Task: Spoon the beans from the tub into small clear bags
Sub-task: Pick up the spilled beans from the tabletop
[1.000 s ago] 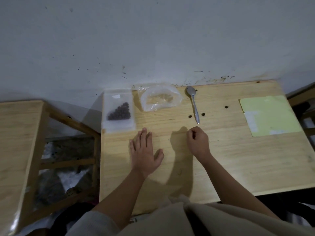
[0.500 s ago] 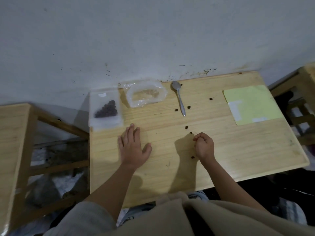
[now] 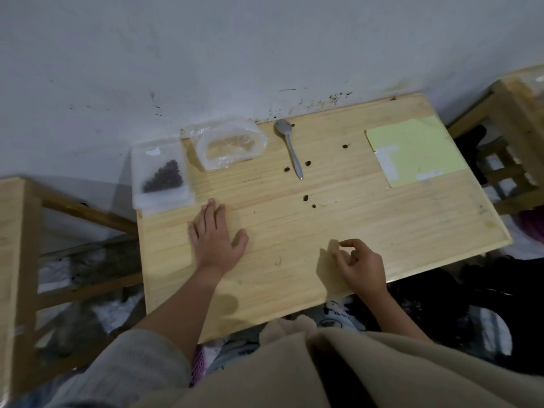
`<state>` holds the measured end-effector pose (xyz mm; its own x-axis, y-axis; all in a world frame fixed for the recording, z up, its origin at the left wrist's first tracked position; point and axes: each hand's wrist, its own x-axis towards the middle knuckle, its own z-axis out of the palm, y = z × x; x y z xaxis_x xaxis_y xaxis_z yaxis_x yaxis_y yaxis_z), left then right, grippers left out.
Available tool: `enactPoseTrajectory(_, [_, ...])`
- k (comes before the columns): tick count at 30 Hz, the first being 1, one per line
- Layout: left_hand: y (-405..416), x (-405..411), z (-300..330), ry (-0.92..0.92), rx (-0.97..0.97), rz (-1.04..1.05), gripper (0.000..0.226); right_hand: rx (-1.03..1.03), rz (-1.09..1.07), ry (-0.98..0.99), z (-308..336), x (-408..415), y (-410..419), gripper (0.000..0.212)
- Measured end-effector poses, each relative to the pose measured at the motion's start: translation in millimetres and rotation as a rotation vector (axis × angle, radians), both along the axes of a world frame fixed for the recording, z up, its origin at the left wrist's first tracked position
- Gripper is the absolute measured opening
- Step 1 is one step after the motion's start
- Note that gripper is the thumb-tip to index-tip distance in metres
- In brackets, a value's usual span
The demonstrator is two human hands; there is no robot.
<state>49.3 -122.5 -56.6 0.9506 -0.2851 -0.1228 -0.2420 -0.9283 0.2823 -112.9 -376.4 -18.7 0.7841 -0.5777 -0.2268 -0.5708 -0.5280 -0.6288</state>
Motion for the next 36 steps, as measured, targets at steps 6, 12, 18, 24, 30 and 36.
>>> enactPoseTrajectory(6, [-0.3,-0.6,0.2,0.020,-0.009,-0.001,0.075,-0.105,-0.021,0.052,-0.7,-18.8,16.0,0.036])
enactPoseTrajectory(12, [0.7,-1.8,0.6,0.017,-0.007,-0.011,0.073,-0.097,-0.089,0.069,-3.3,-15.7,20.4,0.026])
enactPoseTrajectory(18, [1.8,-2.7,1.2,0.032,-0.013,-0.014,0.073,-0.037,-0.035,0.080,2.3,-6.6,20.9,0.021])
enactPoseTrajectory(24, [1.4,-3.2,1.2,0.029,-0.021,-0.008,0.076,0.124,0.008,0.036,11.1,12.2,17.1,0.009])
enactPoseTrajectory(30, [2.2,-3.7,0.4,0.009,-0.033,-0.005,0.083,0.301,-0.121,-0.011,8.8,33.3,12.2,0.016])
enactPoseTrajectory(36, [1.1,-3.4,0.3,-0.006,-0.017,-0.008,0.081,0.364,-0.147,-0.039,2.8,49.8,10.0,0.020])
